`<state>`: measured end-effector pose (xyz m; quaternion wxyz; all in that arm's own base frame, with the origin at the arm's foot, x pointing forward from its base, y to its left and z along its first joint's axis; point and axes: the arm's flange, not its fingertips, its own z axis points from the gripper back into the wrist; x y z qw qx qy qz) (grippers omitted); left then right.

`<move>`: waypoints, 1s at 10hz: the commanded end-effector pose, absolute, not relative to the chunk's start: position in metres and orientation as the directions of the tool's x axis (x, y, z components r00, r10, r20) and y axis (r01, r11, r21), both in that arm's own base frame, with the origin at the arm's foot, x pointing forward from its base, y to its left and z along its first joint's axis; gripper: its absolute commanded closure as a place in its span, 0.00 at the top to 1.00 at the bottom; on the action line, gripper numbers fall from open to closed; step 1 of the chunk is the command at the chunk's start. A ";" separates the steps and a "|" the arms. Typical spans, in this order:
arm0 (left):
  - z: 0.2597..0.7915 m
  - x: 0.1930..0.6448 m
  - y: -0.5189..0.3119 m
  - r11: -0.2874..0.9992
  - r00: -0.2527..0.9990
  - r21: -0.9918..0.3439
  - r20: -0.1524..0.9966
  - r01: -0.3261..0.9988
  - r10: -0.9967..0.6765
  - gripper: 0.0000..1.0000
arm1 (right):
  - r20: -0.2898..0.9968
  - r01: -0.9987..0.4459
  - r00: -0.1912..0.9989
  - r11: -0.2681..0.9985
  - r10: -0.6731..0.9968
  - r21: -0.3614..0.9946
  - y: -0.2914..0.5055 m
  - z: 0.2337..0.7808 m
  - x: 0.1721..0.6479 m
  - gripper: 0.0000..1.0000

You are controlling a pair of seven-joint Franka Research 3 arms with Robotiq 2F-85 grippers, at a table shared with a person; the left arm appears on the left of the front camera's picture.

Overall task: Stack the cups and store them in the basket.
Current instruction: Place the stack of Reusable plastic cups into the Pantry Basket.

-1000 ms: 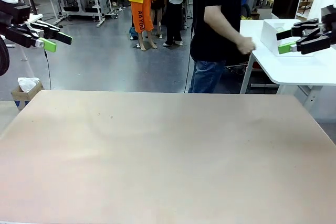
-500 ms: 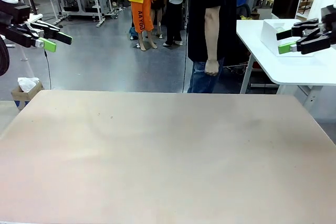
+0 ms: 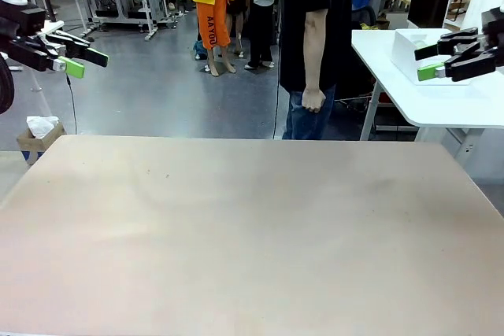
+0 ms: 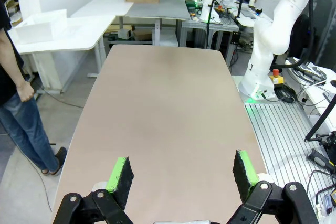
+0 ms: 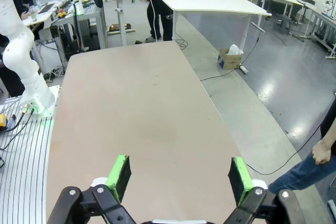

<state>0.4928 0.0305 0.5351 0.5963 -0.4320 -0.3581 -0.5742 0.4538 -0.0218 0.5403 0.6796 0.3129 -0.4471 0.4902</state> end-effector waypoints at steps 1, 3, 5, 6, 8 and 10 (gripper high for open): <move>0.537 0.491 0.029 -0.038 0.087 -0.110 0.918 0.993 -0.388 1.00 | 0.918 -0.944 0.137 0.331 0.373 0.007 -0.020 0.543 0.453 1.00; 0.537 0.491 0.029 -0.038 0.087 -0.110 0.918 0.993 -0.388 1.00 | 0.918 -0.944 0.137 0.331 0.373 0.007 -0.020 0.543 0.453 1.00; 0.537 0.491 0.029 -0.038 0.087 -0.110 0.918 0.993 -0.388 1.00 | 0.918 -0.944 0.137 0.331 0.373 0.007 -0.020 0.543 0.453 1.00; 0.537 0.491 0.029 -0.038 0.087 -0.110 0.918 0.993 -0.388 1.00 | 0.918 -0.944 0.137 0.331 0.373 0.007 -0.020 0.543 0.453 1.00; 0.537 0.491 0.029 -0.038 0.087 -0.110 0.918 0.993 -0.388 1.00 | 0.918 -0.944 0.137 0.331 0.373 0.007 -0.020 0.543 0.453 1.00; 0.537 0.491 0.029 -0.038 0.087 -0.110 0.918 0.993 -0.388 1.00 | 0.918 -0.944 0.137 0.331 0.373 0.007 -0.020 0.543 0.453 1.00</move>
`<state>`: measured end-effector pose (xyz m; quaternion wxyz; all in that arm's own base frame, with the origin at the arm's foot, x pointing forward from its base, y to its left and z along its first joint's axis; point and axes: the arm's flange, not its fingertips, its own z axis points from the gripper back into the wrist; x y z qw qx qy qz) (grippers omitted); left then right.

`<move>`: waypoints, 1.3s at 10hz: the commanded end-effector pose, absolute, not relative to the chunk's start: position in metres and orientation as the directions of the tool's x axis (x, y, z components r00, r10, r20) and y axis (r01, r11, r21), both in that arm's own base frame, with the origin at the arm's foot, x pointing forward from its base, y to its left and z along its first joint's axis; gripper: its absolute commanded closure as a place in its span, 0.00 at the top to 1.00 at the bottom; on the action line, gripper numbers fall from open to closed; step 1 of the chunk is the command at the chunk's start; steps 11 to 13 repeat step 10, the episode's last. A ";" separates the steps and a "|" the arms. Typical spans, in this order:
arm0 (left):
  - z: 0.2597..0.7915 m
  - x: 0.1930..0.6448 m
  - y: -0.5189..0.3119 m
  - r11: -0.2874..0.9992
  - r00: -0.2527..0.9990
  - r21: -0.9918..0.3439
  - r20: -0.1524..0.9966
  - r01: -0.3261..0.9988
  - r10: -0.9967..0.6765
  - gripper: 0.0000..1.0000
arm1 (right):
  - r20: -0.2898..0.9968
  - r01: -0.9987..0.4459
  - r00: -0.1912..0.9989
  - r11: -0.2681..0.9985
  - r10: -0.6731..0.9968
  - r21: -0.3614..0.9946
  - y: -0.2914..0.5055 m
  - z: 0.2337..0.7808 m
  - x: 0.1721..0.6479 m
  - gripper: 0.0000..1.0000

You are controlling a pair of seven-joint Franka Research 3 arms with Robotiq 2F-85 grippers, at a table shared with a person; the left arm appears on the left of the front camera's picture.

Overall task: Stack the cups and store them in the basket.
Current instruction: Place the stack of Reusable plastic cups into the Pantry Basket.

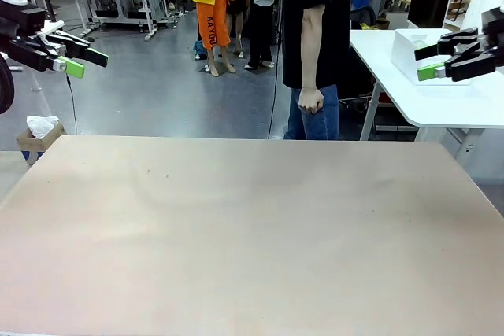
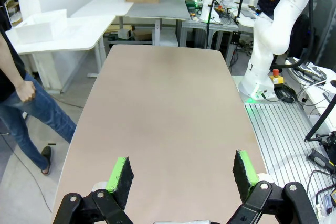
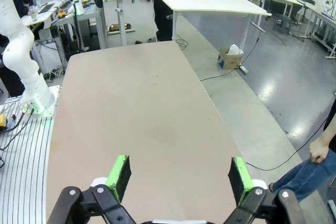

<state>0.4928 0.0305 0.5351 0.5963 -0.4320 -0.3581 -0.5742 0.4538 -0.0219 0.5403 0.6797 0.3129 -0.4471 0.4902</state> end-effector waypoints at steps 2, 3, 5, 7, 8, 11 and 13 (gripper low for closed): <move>0.537 0.491 0.029 -0.038 0.087 -0.110 0.918 0.993 -0.388 1.00 | 0.918 -0.944 0.137 0.331 0.373 0.007 -0.020 0.543 0.453 1.00; 0.537 0.491 0.029 -0.038 0.087 -0.110 0.918 0.993 -0.388 1.00 | 0.918 -0.944 0.137 0.331 0.373 0.007 -0.020 0.543 0.453 1.00; 0.537 0.491 0.029 -0.038 0.087 -0.110 0.918 0.993 -0.388 1.00 | 0.918 -0.944 0.137 0.331 0.373 0.007 -0.020 0.543 0.453 1.00; 0.537 0.491 0.029 -0.038 0.087 -0.110 0.918 0.993 -0.388 1.00 | 0.918 -0.944 0.137 0.331 0.373 0.007 -0.020 0.543 0.453 1.00; 0.537 0.491 0.029 -0.038 0.087 -0.110 0.918 0.993 -0.388 1.00 | 0.918 -0.944 0.137 0.331 0.373 0.007 -0.020 0.543 0.453 1.00; 0.537 0.491 0.029 -0.038 0.087 -0.110 0.918 0.993 -0.388 1.00 | 0.918 -0.944 0.137 0.331 0.373 0.007 -0.020 0.543 0.453 1.00; 0.537 0.491 0.029 -0.038 0.087 -0.110 0.918 0.993 -0.388 1.00 | 0.918 -0.944 0.137 0.331 0.373 0.007 -0.020 0.543 0.453 1.00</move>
